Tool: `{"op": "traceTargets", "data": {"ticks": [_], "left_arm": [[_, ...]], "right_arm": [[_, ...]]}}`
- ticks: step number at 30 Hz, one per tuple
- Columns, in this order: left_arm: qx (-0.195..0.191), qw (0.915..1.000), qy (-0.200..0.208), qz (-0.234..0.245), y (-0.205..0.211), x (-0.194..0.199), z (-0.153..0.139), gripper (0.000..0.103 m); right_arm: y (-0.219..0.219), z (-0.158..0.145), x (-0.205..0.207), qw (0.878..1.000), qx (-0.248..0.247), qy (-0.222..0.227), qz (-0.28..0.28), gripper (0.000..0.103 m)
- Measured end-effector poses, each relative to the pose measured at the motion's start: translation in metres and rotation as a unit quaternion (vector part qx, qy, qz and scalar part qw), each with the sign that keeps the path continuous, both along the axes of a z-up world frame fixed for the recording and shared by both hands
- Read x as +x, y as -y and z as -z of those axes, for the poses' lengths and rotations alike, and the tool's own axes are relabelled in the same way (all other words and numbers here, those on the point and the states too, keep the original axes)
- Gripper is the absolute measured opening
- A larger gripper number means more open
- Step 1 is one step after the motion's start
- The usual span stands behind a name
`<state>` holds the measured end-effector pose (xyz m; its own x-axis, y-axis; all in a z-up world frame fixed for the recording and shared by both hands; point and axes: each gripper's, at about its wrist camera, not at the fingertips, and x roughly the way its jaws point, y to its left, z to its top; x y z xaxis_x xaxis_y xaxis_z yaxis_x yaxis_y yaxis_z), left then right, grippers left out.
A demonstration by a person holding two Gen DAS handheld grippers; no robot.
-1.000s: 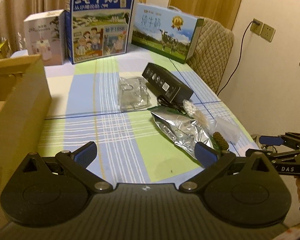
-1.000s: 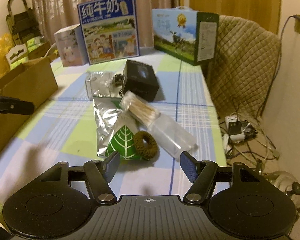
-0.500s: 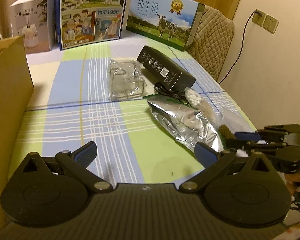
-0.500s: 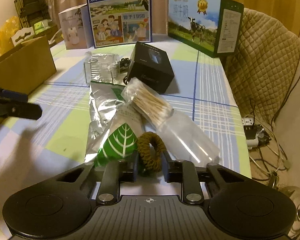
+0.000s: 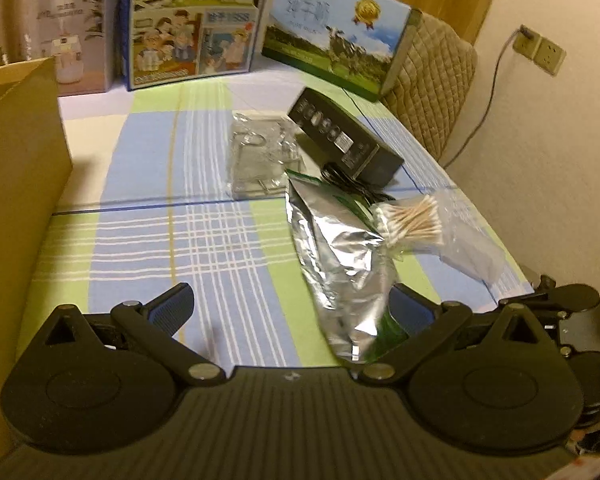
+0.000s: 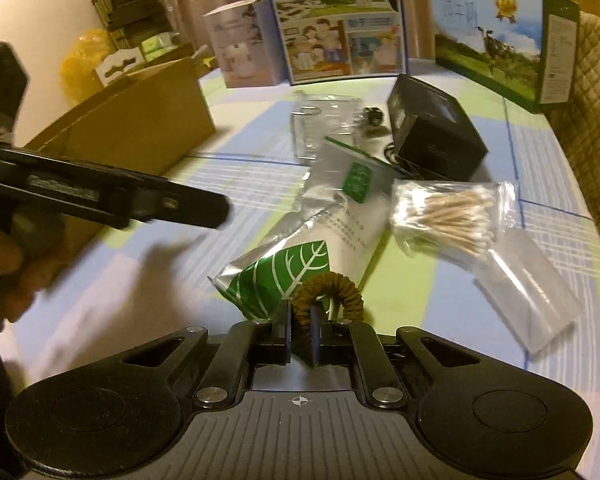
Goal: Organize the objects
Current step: 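Grasp the silver foil bag with the left tool while the right tool grasps the brown knitted ring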
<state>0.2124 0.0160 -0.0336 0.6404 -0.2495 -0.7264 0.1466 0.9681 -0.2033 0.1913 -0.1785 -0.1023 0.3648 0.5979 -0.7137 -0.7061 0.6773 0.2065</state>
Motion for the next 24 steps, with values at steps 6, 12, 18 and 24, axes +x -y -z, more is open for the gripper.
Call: {"op": "traceTargets", "data": {"ticks": [6,12,18,24], "left_arm": [[-0.009,0.9996,-0.016,0.023,0.017,0.016,0.01,0.102],[-0.022,0.9987,-0.031,0.034,0.035,0.036,0.022,0.101],[-0.01,0.9975,-0.046,0.052,0.051,0.05,0.035,0.088],[-0.014,0.9965,-0.057,0.06,0.047,0.048,0.036,0.055]], "right_arm": [[0.018,-0.001,0.007,0.998,-0.013,0.014,0.054,0.006],[0.034,-0.003,0.01,0.996,-0.025,0.029,0.084,0.006],[0.035,-0.003,0.008,0.995,-0.024,0.034,0.088,0.006],[0.034,-0.003,0.007,0.995,-0.026,0.034,0.086,0.006]]}}
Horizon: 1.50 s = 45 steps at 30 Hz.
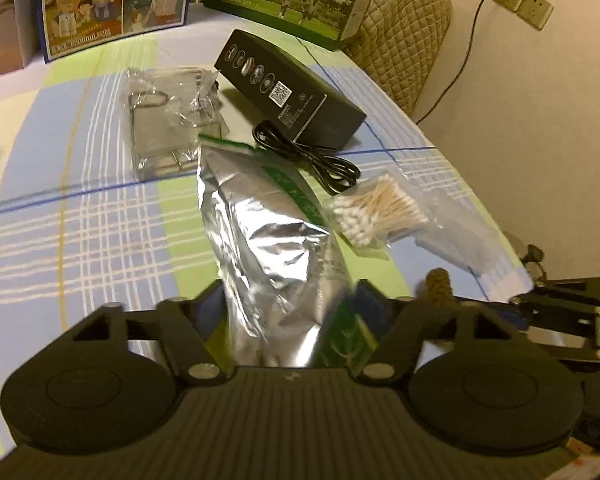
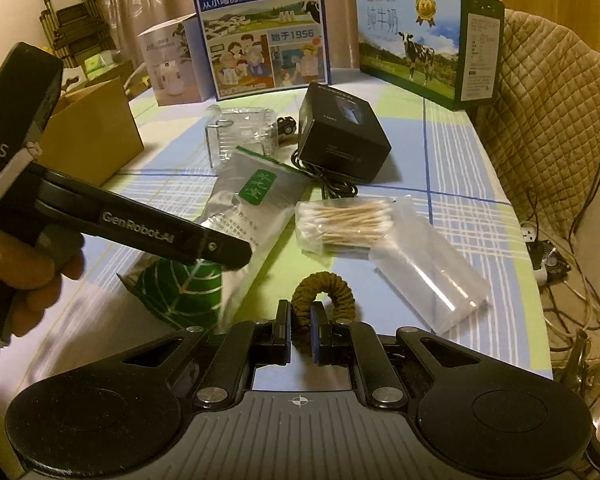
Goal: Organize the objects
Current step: 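Grasp the silver foil bag with the left tool while the right tool grasps the brown knitted ring, then carry the foil bag and brown ring over the cardboard box with both tools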
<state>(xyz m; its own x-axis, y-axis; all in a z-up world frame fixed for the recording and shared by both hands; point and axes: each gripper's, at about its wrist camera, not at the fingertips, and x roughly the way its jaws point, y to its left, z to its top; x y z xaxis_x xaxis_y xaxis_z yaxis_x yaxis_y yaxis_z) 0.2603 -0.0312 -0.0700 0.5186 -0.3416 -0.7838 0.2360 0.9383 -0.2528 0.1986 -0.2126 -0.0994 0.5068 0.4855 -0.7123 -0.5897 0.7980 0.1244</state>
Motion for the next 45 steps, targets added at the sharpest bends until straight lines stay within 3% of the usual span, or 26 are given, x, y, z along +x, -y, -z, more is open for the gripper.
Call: {"op": "traceTargets", "data": {"ticks": [5,11,13,15,23,26,34,36,45], "left_arm": [[0.022,0.9997,-0.007,0.009,-0.011,-0.017,-0.008,0.048],[0.06,0.9978,-0.024,0.01,-0.033,-0.041,-0.018,0.048],[0.062,0.9978,-0.023,0.005,-0.04,-0.045,-0.02,0.053],[0.06,0.998,-0.017,-0.007,-0.046,-0.043,-0.023,0.065],[0.054,0.9981,-0.024,-0.013,-0.043,-0.023,-0.014,0.08],[0.07,0.9972,-0.027,-0.006,-0.038,-0.019,-0.009,0.08],[0.078,0.9964,-0.032,-0.005,-0.037,-0.018,-0.003,0.068],[0.07,0.9971,-0.031,0.0,-0.036,-0.02,-0.005,0.055],[0.073,0.9971,-0.018,0.002,-0.034,-0.029,-0.016,0.043]], "right_arm": [[-0.001,-0.006,-0.01,1.0,0.002,0.002,-0.005,0.006],[0.0,-0.013,-0.022,1.0,0.004,0.005,-0.006,0.006],[-0.001,-0.013,-0.025,1.0,0.005,0.005,-0.007,0.006],[-0.004,-0.012,-0.026,1.0,0.005,0.003,-0.008,0.006],[-0.016,-0.006,-0.023,1.0,0.009,-0.003,-0.011,0.006],[-0.019,-0.004,-0.021,1.0,0.009,-0.004,-0.011,0.006],[-0.019,-0.003,-0.019,1.0,0.012,-0.008,-0.007,0.006],[-0.019,-0.003,-0.02,1.0,0.011,-0.007,-0.006,0.006],[-0.015,-0.011,-0.027,1.0,0.013,-0.003,0.001,0.006]]}}
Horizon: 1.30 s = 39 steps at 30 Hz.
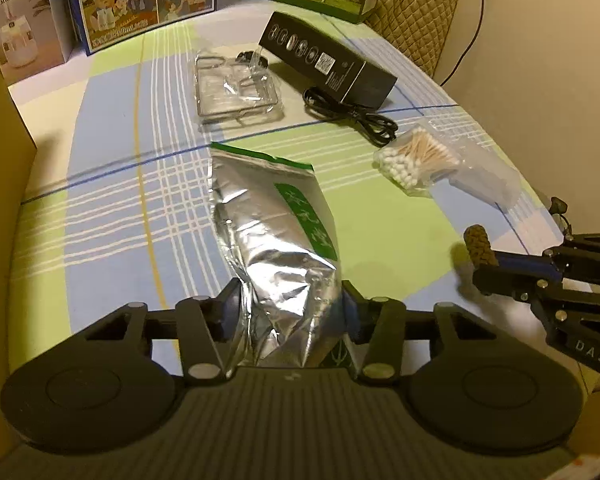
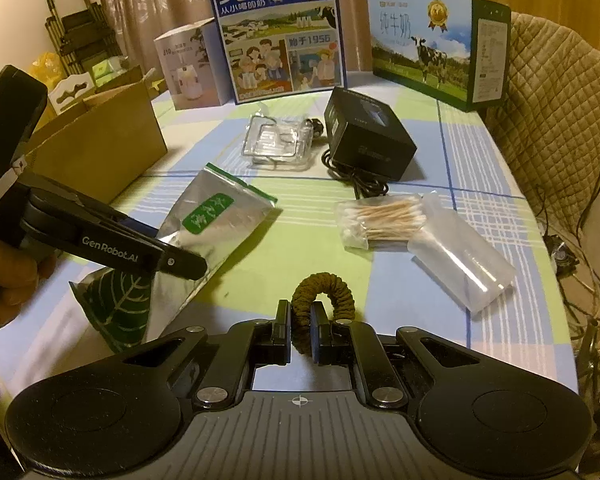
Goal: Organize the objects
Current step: 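Carry the foil bag and brown ring over the cardboard box with both tools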
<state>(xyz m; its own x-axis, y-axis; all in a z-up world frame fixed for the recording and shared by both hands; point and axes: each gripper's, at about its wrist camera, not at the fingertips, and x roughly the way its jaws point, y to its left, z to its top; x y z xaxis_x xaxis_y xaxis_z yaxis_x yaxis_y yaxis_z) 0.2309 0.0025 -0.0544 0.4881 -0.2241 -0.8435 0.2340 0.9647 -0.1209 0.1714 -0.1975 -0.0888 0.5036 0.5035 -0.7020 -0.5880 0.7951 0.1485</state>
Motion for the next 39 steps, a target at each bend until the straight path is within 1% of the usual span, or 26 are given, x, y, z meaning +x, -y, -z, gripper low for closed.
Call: {"op": "traceTargets", "data": {"ticks": [4,10,18,24,29,33,39], "left_arm": [[0.0,0.9999,0.011,0.003,0.001,-0.005,-0.011,0.043],[-0.006,0.9998,0.021,0.0,-0.003,-0.017,-0.032,0.043],[0.0,0.9979,0.065,-0.002,-0.019,-0.04,-0.097,0.043],[0.012,0.9958,0.091,-0.005,-0.038,-0.063,-0.14,0.043],[0.021,0.994,0.107,-0.012,-0.055,-0.088,-0.168,0.043],[0.024,0.9929,0.115,-0.018,-0.069,-0.107,-0.184,0.043],[0.033,0.9919,0.119,-0.032,-0.096,-0.133,-0.199,0.043]], "right_arm": [[0.001,-0.012,-0.004,1.0,-0.004,0.009,-0.001,0.006],[0.0,-0.038,-0.012,1.0,-0.003,0.025,-0.003,0.006],[-0.013,-0.083,-0.03,0.999,0.006,0.044,-0.014,0.006],[-0.036,-0.114,-0.046,0.998,0.015,0.057,-0.037,0.006],[-0.06,-0.136,-0.067,0.995,0.022,0.071,-0.061,0.006],[-0.077,-0.148,-0.082,0.993,0.024,0.082,-0.082,0.006],[-0.102,-0.16,-0.102,0.989,0.028,0.091,-0.109,0.006]]}}
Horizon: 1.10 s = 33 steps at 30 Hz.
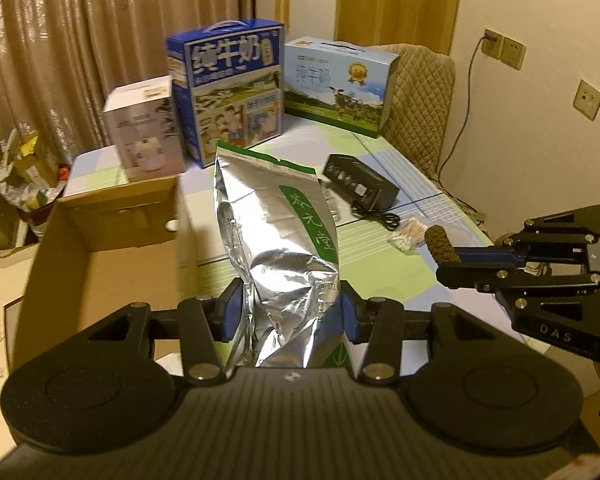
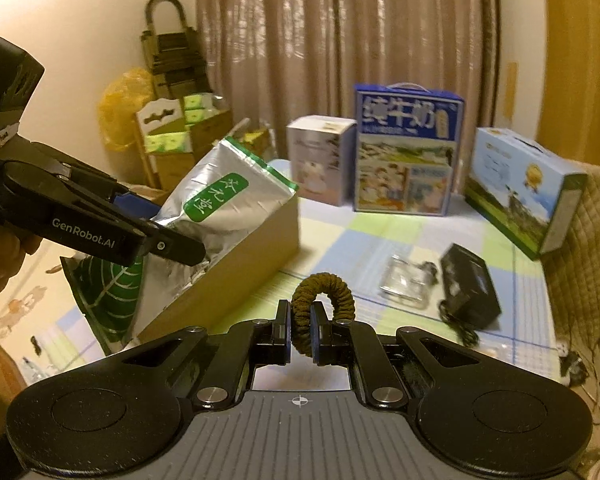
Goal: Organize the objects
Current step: 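Carry the foil bag and brown ring over the cardboard box with both tools, then open the left tool to drop the foil bag while the right tool drops the ring into the box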
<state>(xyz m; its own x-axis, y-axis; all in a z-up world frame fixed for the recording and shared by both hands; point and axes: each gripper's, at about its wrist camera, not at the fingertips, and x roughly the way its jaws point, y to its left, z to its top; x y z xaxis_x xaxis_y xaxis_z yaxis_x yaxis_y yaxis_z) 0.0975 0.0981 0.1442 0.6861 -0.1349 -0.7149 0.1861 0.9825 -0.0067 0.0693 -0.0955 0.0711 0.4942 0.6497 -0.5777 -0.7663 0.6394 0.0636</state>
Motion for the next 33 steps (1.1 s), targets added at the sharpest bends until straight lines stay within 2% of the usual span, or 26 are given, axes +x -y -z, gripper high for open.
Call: {"op": "traceTargets", "data": {"ticks": [17,26,33], "left_arm": [[0.019,0.9965,0.005,-0.081,-0.106,-0.041,-0.02,0.043],[0.029,0.9932,0.003,-0.113,-0.151,-0.041,-0.02,0.043],[0.027,0.9923,-0.007,-0.121,-0.17,-0.028,-0.01,0.043]], "right_arm": [[-0.093,-0.007,-0.033,0.996,-0.007,0.009,-0.087,0.006],[-0.143,-0.007,-0.034,0.992,-0.009,0.006,-0.122,0.006],[-0.171,0.002,-0.023,0.991,-0.011,-0.007,-0.131,0.006]]}}
